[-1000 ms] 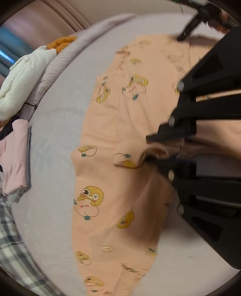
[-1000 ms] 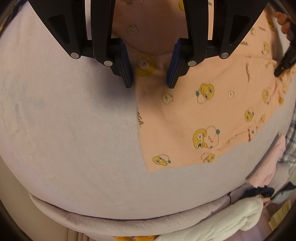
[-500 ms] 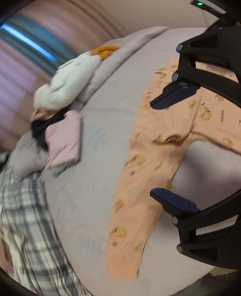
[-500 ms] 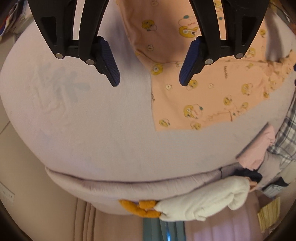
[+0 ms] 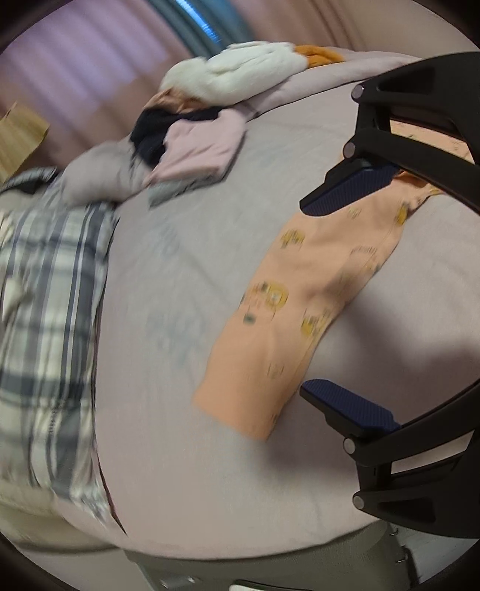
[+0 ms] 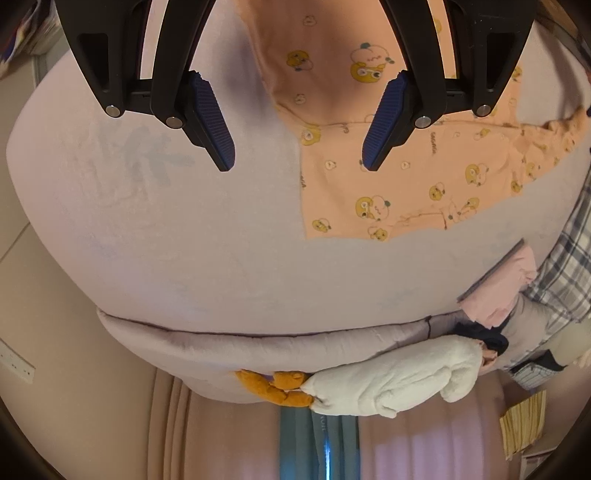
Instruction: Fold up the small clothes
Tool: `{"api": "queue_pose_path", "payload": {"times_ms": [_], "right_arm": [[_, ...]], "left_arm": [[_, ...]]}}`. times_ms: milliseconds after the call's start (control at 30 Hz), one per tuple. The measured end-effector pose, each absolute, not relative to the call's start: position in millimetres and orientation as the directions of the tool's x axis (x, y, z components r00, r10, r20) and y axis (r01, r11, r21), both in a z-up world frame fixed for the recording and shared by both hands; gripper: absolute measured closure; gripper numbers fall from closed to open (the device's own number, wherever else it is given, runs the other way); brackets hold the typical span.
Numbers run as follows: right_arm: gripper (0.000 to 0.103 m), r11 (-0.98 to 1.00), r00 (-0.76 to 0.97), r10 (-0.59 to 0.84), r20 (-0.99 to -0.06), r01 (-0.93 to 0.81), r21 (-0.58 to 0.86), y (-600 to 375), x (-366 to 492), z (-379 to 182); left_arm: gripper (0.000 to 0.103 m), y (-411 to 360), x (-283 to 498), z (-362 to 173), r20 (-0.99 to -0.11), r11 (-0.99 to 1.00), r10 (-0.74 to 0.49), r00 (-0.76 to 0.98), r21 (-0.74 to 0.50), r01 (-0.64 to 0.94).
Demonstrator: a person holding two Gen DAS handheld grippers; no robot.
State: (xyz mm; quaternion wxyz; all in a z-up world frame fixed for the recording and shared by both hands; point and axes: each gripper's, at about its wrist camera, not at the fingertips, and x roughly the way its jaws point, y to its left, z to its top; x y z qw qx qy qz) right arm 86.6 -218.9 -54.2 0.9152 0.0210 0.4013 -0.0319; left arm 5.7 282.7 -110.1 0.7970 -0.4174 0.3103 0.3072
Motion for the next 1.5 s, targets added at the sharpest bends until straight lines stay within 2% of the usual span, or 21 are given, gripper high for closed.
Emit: {"api": "queue_pose_path", "payload": {"times_ms": [267, 467, 667, 733, 900, 967, 1000, 1033, 1067, 1233, 1500], "right_arm": [[0.032, 0.997, 0.672, -0.051, -0.739, 0.082, 0.006, -216, 85, -54], [0.032, 0.996, 0.671, -0.060, -0.739, 0.089, 0.000, -217, 84, -54], [0.032, 0.995, 0.669, -0.067, -0.740, 0.101, 0.002, -220, 82, -54], [0.032, 0.995, 0.668, -0.068, -0.741, 0.104, 0.002, -221, 81, -55], [0.032, 0.994, 0.660, -0.077, -0.747, 0.113, -0.003, -224, 80, -57], [0.032, 0.993, 0.658, -0.076, -0.749, 0.117, 0.002, -225, 81, -58], [0.032, 0.993, 0.657, -0.074, -0.750, 0.116, 0.004, -224, 81, -58], [0.032, 0.994, 0.656, -0.070, -0.751, 0.112, 0.006, -223, 81, -59], [0.032, 0.994, 0.656, -0.067, -0.752, 0.108, 0.005, -222, 81, -59], [0.032, 0.995, 0.654, -0.064, -0.753, 0.095, -0.002, -219, 82, -59], [0.032, 0.997, 0.665, -0.057, -0.745, 0.081, -0.005, -216, 79, -56]], "left_arm": [[0.014, 299, -1, -125, -0.774, 0.418, 0.231, 0.590, -0.468, -0.778], [0.017, 308, -3, -134, -0.770, 0.388, 0.198, 0.606, -0.506, -0.770], [0.027, 321, -8, -153, -0.771, 0.324, 0.146, 0.620, -0.555, -0.766], [0.034, 326, -12, -159, -0.763, 0.294, 0.128, 0.634, -0.581, -0.759], [0.039, 335, -21, -162, -0.731, 0.242, 0.124, 0.671, -0.633, -0.735], [0.052, 334, -19, -161, -0.730, 0.248, 0.130, 0.671, -0.632, -0.734], [0.070, 333, -18, -162, -0.738, 0.254, 0.136, 0.662, -0.619, -0.743], [0.092, 333, -16, -163, -0.746, 0.260, 0.142, 0.650, -0.606, -0.752], [0.098, 334, -15, -164, -0.751, 0.262, 0.142, 0.645, -0.599, -0.756], [0.097, 322, -11, -142, -0.715, 0.320, 0.201, 0.670, -0.599, -0.734], [0.098, 261, 24, -72, -0.551, 0.525, 0.082, 0.831, -0.685, -0.506]]}}
